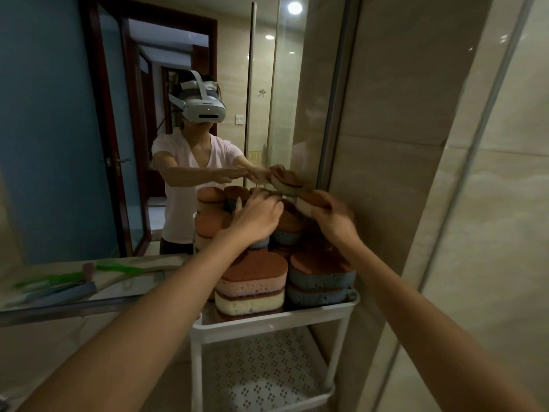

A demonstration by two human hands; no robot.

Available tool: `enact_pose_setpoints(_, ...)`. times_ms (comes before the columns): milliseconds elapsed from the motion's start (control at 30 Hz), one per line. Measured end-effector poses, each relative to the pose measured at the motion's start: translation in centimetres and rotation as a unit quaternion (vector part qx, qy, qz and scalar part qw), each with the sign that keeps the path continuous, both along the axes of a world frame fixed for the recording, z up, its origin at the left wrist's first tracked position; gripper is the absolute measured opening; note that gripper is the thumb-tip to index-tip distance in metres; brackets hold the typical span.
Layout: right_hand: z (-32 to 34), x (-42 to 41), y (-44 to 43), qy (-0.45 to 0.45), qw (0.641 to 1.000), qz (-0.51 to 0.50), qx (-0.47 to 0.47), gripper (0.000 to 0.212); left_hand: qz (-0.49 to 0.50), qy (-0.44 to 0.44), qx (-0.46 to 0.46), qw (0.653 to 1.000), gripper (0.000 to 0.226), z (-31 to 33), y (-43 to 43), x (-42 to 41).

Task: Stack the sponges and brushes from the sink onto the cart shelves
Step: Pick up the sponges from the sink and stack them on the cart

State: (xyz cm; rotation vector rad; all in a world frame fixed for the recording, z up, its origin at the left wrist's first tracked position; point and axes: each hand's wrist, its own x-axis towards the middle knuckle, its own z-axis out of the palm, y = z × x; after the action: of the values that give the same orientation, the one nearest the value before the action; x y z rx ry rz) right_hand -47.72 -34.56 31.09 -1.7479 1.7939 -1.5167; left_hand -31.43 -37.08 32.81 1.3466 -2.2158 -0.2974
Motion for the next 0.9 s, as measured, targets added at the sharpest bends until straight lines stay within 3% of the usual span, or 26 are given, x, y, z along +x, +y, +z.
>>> enact_pose_setpoints(67, -1.5, -0.5, -0.7, 0.032, 0.999, -0.015, 0.037, 0.045, 0.002, -0.135, 0.016, 0.991, 0.048, -1.0, 0.0, 0.4)
enact_pose_setpoints(167, -2.7, -0.5, -1.1, 0.037, 0.996, -0.01, 0.078, 0.048, -0.014, -0.228, 0.023, 0.973, 0.05, -1.6, 0.3, 0.5)
enact_pose_setpoints(267, -3.1, -0.4, -1.4, 0.058, 0.995, 0.012, 0.086, 0.047, -0.007, -0.233, 0.044, 0.971, 0.05, -1.4, 0.3, 0.5)
enact_pose_setpoints(467, -2.5, -1.0, -1.6, 0.194, 0.965, 0.019, 0.174, 0.05, -0.005, -0.24, 0.048, 0.969, 0.054, -1.4, 0.2, 0.3)
enact_pose_setpoints(733, -0.6, 0.1, -0.7, 0.336, 0.912, -0.021, 0.233, 0.051, -0.01, -0.176, 0.072, 0.982, 0.052, -0.7, 0.4, 0.6)
enact_pose_setpoints(900, 0.7, 1.4, 1.7, 0.262, 0.956, -0.007, 0.135, 0.033, 0.035, -0.006, -0.03, 0.999, 0.04, 0.4, 1.4, 1.4)
